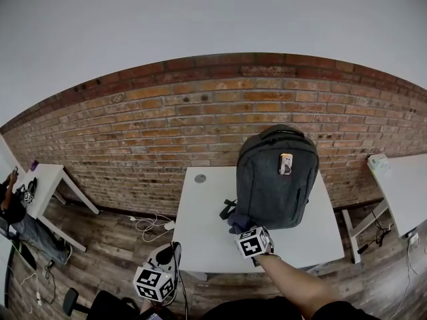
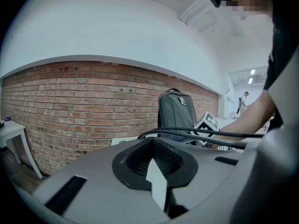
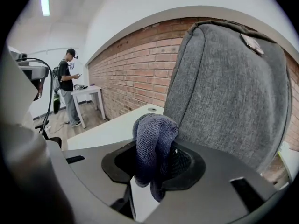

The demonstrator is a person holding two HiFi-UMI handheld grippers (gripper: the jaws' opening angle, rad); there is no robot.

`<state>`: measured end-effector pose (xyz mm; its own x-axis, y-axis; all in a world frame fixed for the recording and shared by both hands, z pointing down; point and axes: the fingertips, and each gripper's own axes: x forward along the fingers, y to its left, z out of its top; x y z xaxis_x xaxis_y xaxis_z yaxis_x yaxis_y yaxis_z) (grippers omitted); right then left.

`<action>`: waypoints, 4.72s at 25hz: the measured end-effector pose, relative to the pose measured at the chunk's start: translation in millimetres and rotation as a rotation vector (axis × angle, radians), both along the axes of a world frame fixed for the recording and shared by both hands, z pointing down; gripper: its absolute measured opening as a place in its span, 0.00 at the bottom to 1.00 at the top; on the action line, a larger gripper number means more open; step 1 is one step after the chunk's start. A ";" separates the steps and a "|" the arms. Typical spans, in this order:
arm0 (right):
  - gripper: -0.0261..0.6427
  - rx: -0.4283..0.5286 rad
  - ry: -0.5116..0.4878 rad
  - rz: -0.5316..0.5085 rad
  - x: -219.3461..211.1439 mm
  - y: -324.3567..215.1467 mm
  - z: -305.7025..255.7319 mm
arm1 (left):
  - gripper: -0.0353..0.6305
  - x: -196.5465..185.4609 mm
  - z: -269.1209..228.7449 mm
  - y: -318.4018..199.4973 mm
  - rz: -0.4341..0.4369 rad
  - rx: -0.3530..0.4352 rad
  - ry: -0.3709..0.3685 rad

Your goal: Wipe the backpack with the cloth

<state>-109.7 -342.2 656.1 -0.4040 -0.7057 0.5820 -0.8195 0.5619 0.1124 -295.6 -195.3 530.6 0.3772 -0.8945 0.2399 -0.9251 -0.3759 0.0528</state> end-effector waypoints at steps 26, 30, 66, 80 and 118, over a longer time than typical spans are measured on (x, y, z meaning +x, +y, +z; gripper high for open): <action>0.21 0.329 -0.144 0.012 48.8 -85.0 -251.1 | 0.05 11.8 -2.9 8.8 0.003 0.017 0.024; 0.21 0.249 -0.213 0.032 51.2 -59.1 -202.2 | 0.05 9.1 0.1 8.7 0.004 0.007 0.027; 0.21 0.376 0.018 0.047 134.2 -50.8 -190.7 | 0.05 31.6 1.1 -6.3 0.077 0.017 0.037; 0.21 0.508 0.354 -0.024 127.1 -110.6 -279.6 | 0.05 31.3 3.9 2.7 0.060 0.007 0.033; 0.21 0.299 0.314 -0.098 136.7 -1.5 -65.4 | 0.05 51.5 17.2 -17.3 0.119 -0.041 0.022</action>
<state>27.0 -343.6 590.8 -0.3139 -0.8287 0.4634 -0.6642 0.5404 0.5165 -244.1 -212.7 547.8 0.4853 -0.8330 0.2655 -0.8728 -0.4798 0.0900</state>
